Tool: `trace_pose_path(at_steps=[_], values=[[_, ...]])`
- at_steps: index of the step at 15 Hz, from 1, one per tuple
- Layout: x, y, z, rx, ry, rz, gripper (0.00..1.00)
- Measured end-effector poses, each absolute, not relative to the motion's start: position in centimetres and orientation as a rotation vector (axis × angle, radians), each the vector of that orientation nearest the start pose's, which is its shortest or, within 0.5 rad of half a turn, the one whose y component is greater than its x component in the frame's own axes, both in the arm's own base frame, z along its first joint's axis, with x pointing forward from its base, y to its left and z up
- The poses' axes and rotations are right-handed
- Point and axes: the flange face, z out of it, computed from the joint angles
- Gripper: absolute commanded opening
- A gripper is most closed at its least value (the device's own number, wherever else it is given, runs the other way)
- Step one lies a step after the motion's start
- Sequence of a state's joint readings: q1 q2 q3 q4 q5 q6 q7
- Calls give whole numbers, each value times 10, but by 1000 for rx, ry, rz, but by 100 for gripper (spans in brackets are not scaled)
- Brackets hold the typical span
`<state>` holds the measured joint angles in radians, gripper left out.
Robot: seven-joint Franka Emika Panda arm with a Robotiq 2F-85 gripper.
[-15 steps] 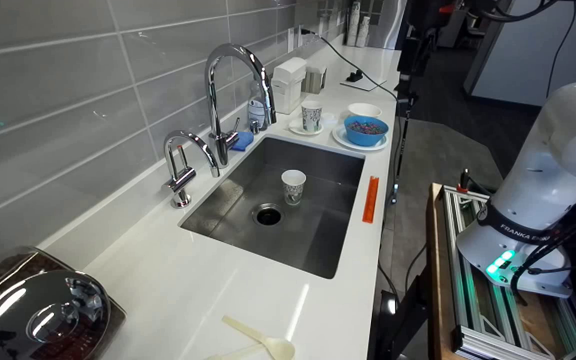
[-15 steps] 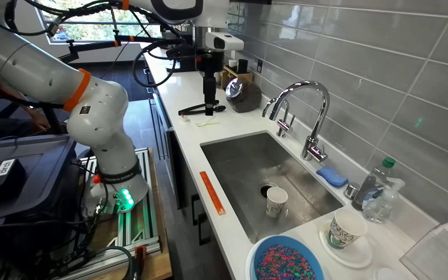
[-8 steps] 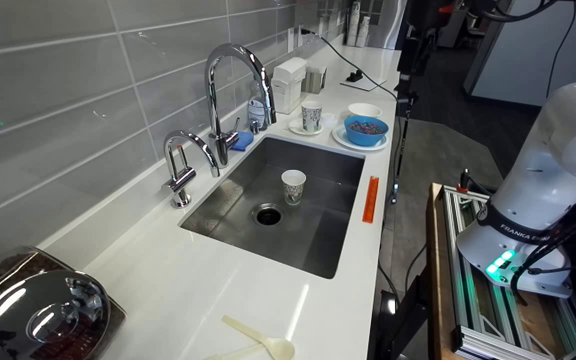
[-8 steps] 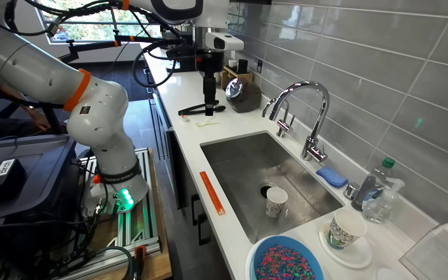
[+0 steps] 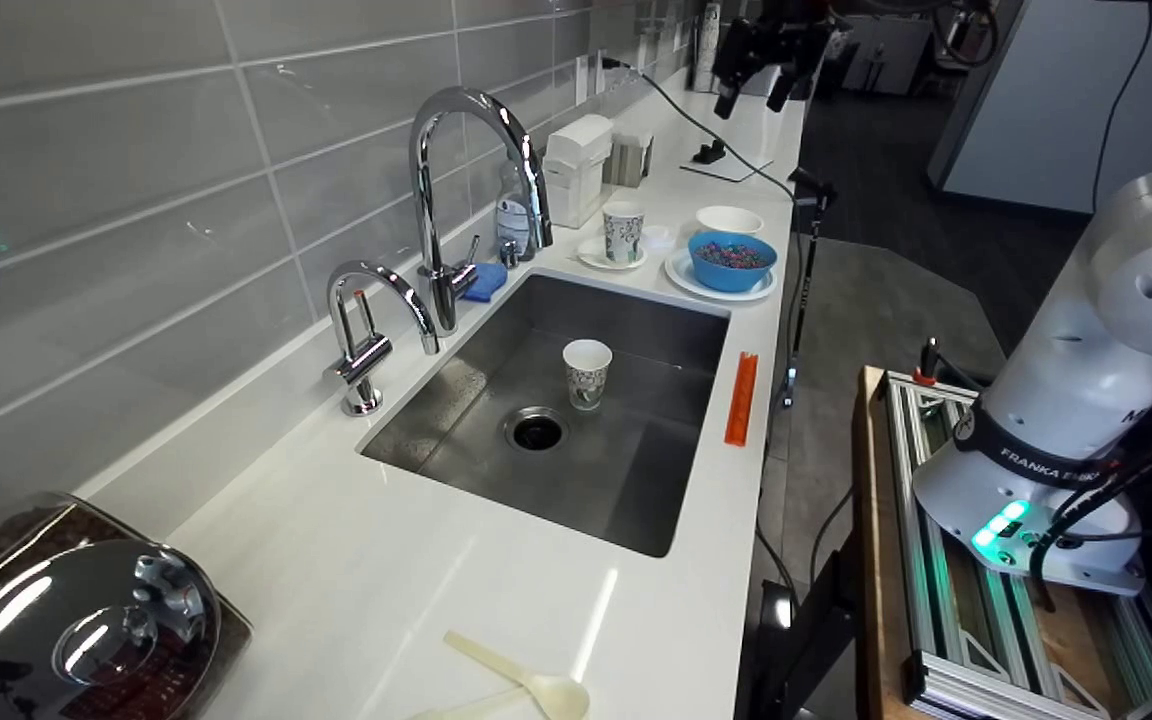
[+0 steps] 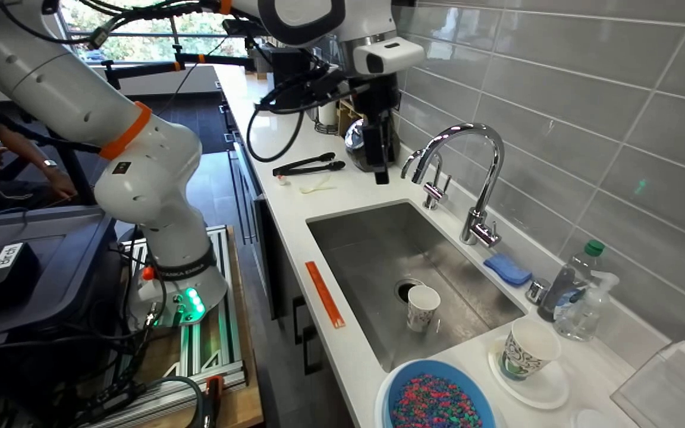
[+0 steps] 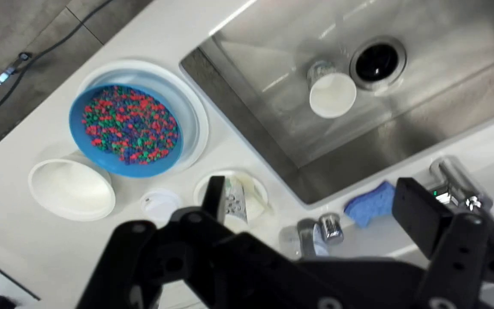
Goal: Move the coffee cup on the right to the left side of the counter.
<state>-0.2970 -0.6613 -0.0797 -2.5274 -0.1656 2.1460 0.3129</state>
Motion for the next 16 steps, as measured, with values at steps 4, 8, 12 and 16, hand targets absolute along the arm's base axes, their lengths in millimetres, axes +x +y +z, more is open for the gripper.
trace_pose_path(at_steps=[4, 8, 12, 16], values=[[401, -181, 515, -2960, 1134, -635, 100], [447, -204, 493, -2895, 1260, -660, 100], [472, -221, 469, -2883, 1324, -601, 100], [470, -219, 479, -2877, 1318, -630, 100]])
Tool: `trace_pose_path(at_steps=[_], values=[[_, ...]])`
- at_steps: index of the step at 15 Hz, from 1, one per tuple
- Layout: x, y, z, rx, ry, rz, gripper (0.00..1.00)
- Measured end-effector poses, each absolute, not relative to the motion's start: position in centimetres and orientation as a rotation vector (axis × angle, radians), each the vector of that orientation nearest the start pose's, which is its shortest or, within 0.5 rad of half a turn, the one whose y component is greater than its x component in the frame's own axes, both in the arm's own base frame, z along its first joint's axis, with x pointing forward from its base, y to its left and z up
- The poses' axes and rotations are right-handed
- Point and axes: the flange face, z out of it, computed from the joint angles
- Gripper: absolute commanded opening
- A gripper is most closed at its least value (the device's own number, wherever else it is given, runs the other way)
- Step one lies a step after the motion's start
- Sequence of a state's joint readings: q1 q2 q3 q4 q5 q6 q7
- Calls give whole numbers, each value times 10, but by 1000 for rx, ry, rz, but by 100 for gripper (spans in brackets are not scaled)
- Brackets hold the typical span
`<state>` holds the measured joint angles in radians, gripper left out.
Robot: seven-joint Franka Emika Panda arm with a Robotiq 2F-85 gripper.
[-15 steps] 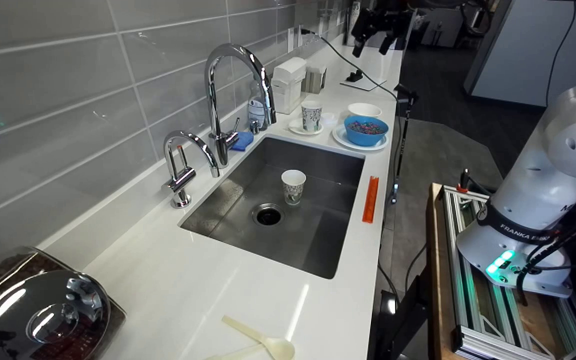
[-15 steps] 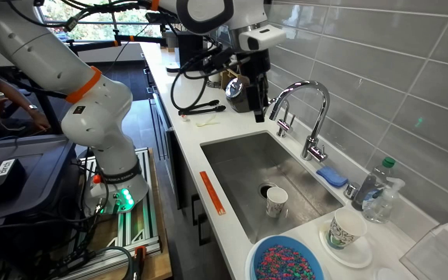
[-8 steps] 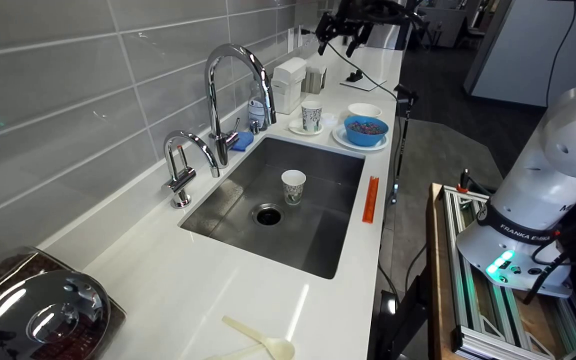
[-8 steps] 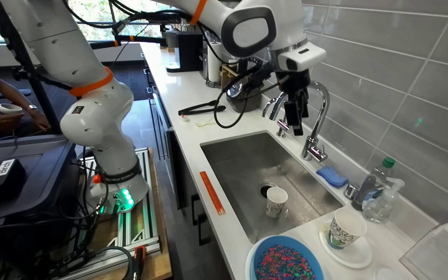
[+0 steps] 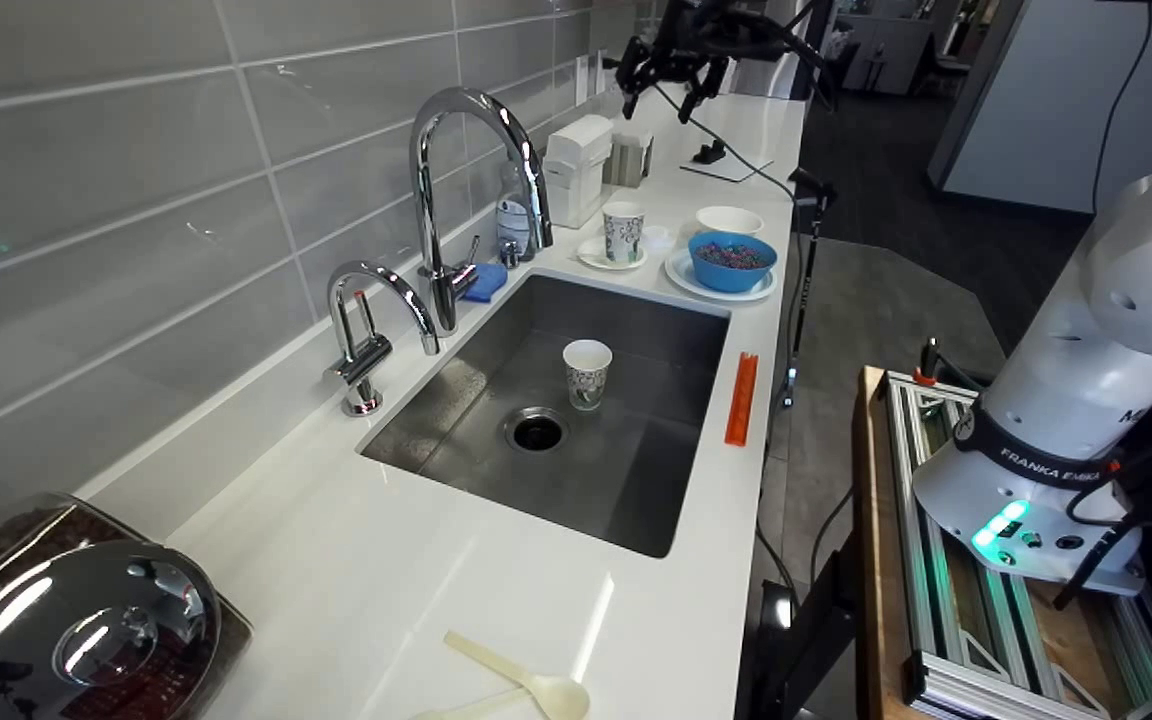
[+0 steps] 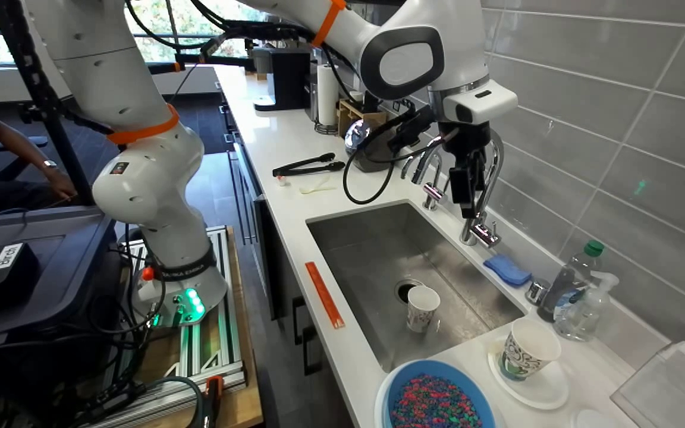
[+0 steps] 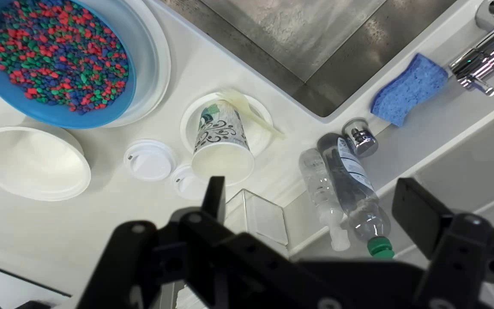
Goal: Move the coffee cup on the right to the left side of the counter.
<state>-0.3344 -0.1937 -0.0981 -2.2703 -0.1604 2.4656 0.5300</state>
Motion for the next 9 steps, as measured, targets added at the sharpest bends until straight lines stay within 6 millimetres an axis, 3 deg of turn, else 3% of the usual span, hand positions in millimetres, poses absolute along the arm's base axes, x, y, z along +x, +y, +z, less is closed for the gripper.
trace_pose_path(at_steps=[4, 9], values=[[470, -226, 477, -2858, 1372, -626, 100], [483, -278, 444, -2831, 1518, -622, 100]])
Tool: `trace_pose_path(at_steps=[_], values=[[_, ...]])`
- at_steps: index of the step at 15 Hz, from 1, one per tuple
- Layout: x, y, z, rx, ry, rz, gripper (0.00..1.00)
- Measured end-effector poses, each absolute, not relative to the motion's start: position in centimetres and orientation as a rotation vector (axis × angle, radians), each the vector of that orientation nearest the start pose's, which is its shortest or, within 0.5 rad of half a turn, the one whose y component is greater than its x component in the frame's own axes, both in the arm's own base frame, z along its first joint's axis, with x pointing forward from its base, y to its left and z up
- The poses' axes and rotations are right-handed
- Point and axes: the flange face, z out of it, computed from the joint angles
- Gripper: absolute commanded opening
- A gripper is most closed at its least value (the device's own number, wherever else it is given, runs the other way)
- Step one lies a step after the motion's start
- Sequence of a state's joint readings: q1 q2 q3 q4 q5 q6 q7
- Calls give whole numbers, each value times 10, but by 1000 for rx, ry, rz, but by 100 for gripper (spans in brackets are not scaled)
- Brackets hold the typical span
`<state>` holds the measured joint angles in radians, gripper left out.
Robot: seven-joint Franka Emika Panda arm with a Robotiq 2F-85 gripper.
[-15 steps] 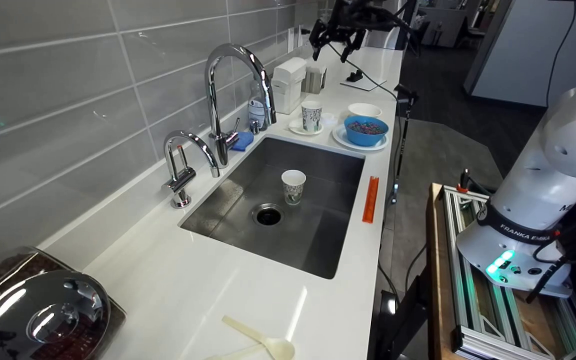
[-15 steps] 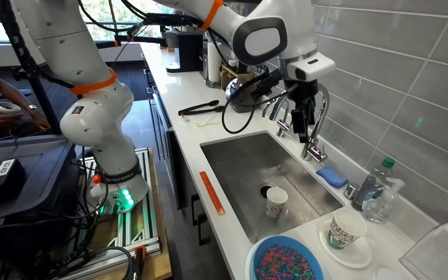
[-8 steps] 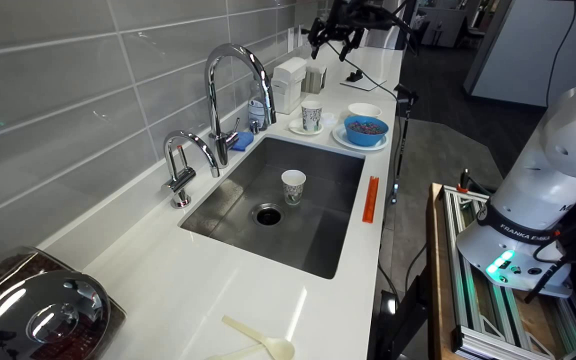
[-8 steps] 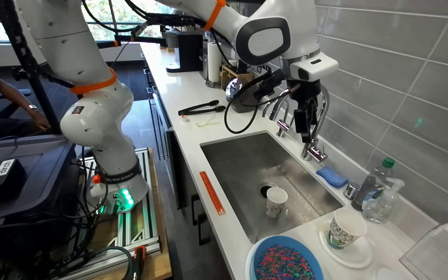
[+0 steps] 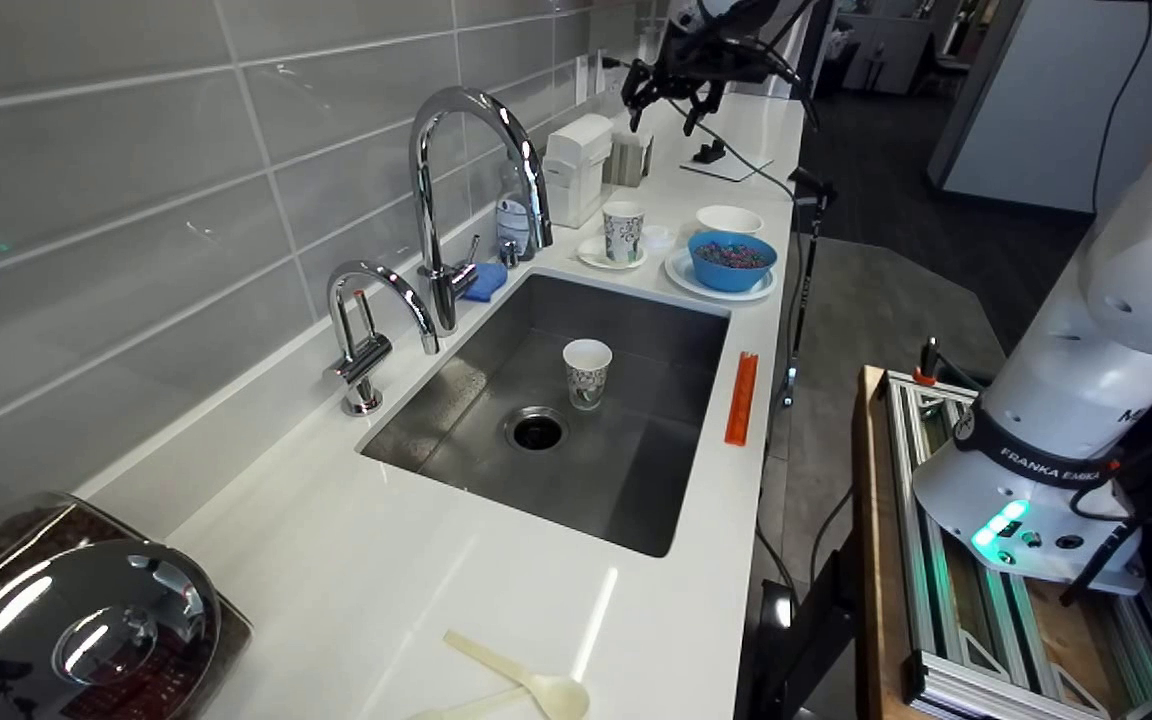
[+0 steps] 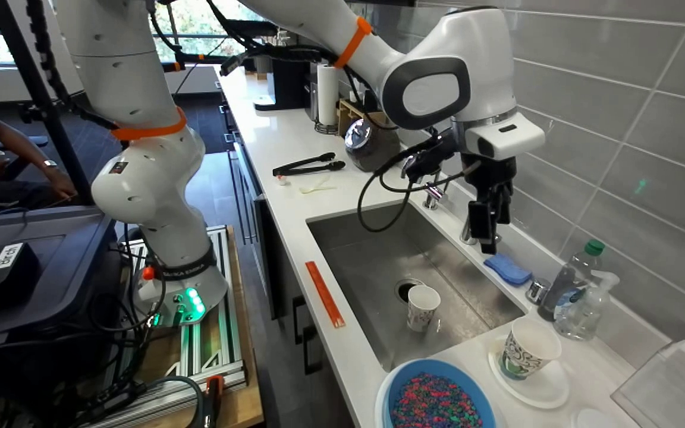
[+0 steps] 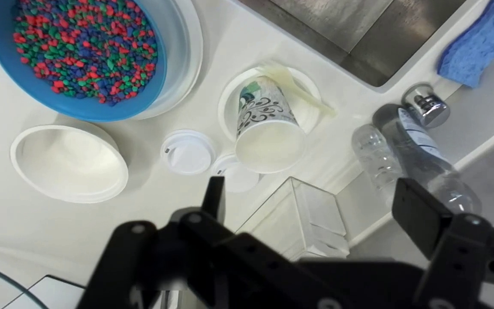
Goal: Move the coffee cup on the right to the left side of the counter.
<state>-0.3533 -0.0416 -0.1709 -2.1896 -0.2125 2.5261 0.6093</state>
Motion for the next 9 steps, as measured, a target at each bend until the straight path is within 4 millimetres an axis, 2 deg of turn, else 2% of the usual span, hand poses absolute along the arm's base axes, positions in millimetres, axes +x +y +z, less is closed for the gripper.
trace_pose_path(at_steps=[3, 9], values=[[497, -303, 416, -2868, 1498, -598, 100], [523, -330, 368, -2909, 1363, -527, 100]])
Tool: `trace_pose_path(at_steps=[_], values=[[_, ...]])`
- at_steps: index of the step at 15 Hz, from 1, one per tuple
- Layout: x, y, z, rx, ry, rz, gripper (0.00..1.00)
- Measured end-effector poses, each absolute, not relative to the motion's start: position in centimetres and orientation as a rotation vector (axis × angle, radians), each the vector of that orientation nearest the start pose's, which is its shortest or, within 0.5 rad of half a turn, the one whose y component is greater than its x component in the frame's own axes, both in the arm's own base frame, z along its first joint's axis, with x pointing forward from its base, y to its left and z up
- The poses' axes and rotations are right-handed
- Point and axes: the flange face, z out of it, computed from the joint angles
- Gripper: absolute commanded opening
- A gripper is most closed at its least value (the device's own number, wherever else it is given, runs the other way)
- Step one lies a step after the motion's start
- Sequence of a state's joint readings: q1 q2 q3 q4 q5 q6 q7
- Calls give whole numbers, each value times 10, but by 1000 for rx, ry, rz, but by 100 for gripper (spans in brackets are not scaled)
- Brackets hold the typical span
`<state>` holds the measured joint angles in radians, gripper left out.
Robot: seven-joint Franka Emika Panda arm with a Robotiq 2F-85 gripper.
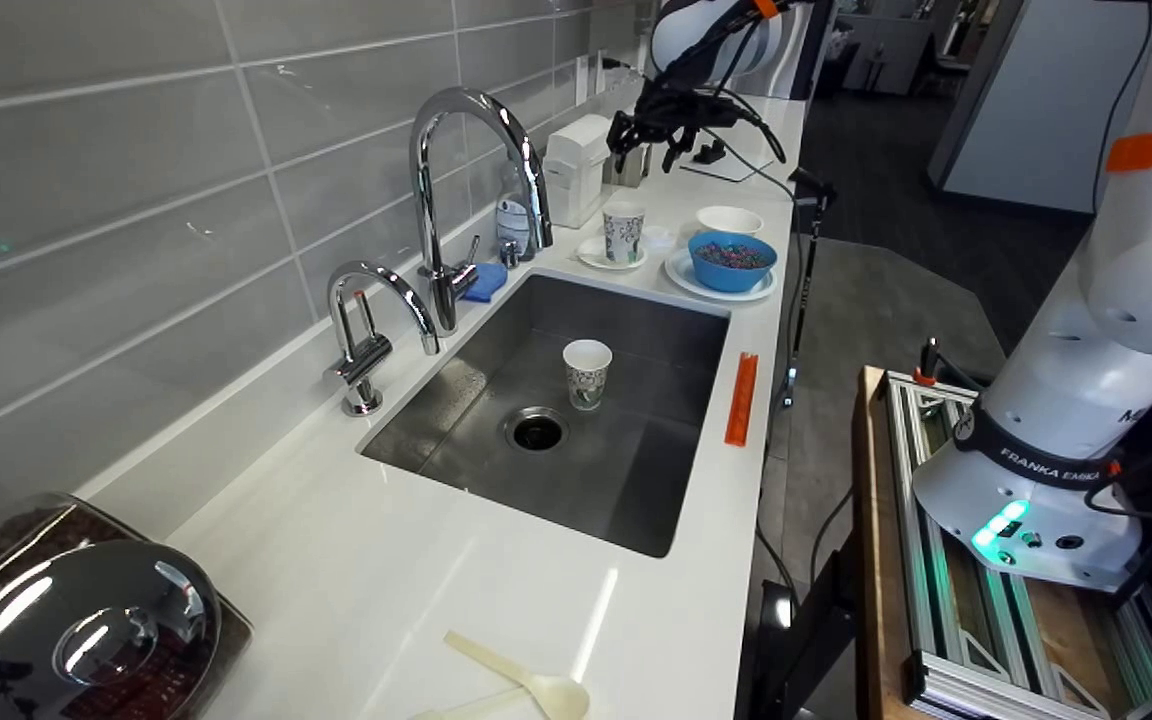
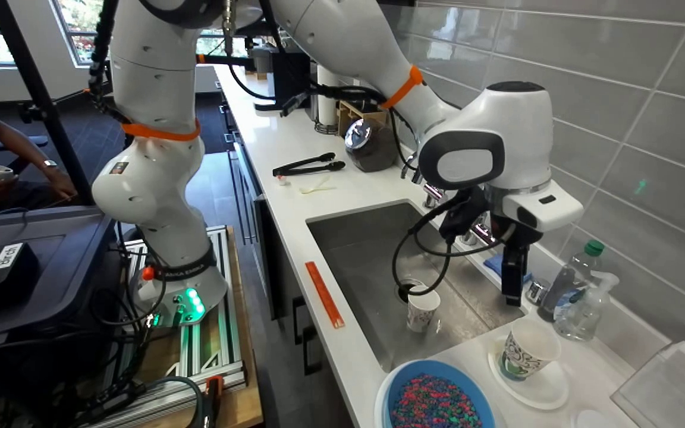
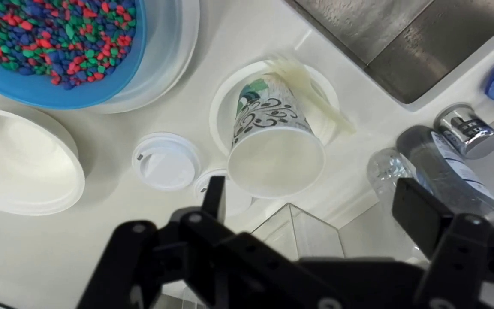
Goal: Move the coffee cup on the right to the left side of the counter.
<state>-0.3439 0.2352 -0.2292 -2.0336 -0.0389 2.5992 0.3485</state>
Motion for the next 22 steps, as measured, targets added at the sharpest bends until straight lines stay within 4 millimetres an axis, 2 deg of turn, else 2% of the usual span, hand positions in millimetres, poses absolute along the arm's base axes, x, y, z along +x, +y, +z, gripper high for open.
trace_pose_path(at_steps=[10, 18, 19, 21, 22], values=[[547, -365, 331, -2942, 1365, -488, 100], [551, -389, 300, -2972, 1407, -440, 100], [551, -391, 297, -2975, 1412, -434, 99], [551, -395, 291, -2980, 1419, -423, 76], [551, -396, 288, -2982, 1421, -418, 71]])
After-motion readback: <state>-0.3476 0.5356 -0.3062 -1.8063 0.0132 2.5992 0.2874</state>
